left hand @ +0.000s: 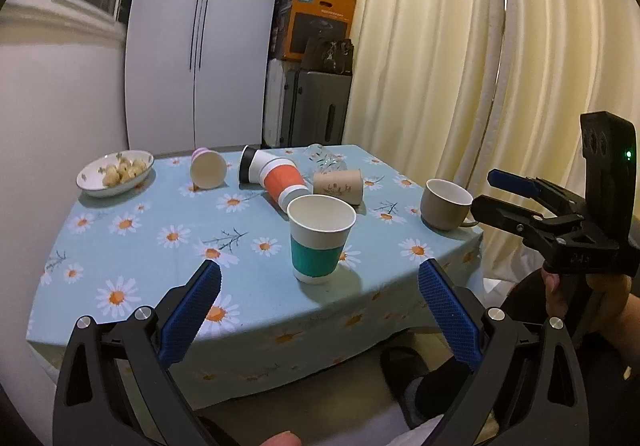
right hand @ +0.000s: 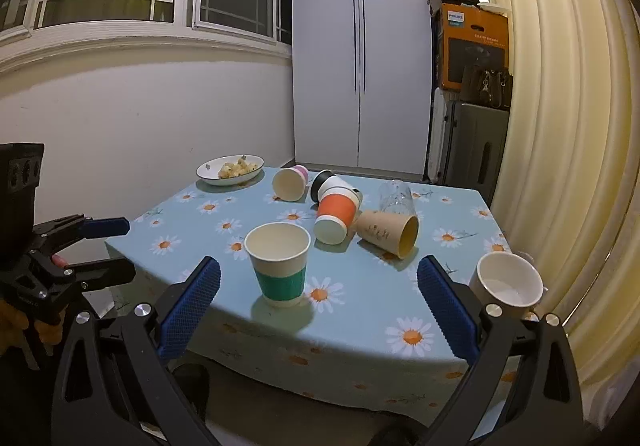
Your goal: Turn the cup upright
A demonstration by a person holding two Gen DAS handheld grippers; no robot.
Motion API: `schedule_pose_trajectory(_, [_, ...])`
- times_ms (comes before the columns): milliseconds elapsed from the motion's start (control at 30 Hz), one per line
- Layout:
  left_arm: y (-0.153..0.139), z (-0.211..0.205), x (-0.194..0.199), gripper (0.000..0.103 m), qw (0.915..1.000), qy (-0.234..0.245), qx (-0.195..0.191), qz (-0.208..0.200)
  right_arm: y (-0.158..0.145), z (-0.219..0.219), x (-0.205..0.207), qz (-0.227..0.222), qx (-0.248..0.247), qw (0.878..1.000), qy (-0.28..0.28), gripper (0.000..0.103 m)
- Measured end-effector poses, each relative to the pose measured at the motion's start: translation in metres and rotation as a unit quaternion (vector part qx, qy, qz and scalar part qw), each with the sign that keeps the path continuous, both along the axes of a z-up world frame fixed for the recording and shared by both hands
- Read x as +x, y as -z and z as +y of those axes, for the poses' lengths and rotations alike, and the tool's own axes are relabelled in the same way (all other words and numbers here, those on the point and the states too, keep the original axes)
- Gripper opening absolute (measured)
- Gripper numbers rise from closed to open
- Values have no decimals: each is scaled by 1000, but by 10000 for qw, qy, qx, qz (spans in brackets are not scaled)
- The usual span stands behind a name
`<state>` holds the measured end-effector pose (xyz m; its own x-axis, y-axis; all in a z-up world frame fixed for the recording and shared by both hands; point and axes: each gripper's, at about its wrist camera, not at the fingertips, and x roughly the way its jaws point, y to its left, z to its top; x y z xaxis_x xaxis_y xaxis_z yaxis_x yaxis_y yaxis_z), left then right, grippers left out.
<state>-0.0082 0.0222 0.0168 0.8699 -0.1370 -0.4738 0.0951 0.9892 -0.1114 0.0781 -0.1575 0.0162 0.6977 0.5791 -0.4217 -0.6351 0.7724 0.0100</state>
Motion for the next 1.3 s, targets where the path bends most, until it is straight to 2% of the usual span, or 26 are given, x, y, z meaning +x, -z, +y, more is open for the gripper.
schedule_pose_trajectory(200, [0,-3,-2,96,10000,-47,19,-19,4,0,2,140,-13,9999,72,98])
schedule_pose_trajectory(1300, [2,-4,-1,96,10000,-62,11,37,13,15,4,164,-288,9994,32,98])
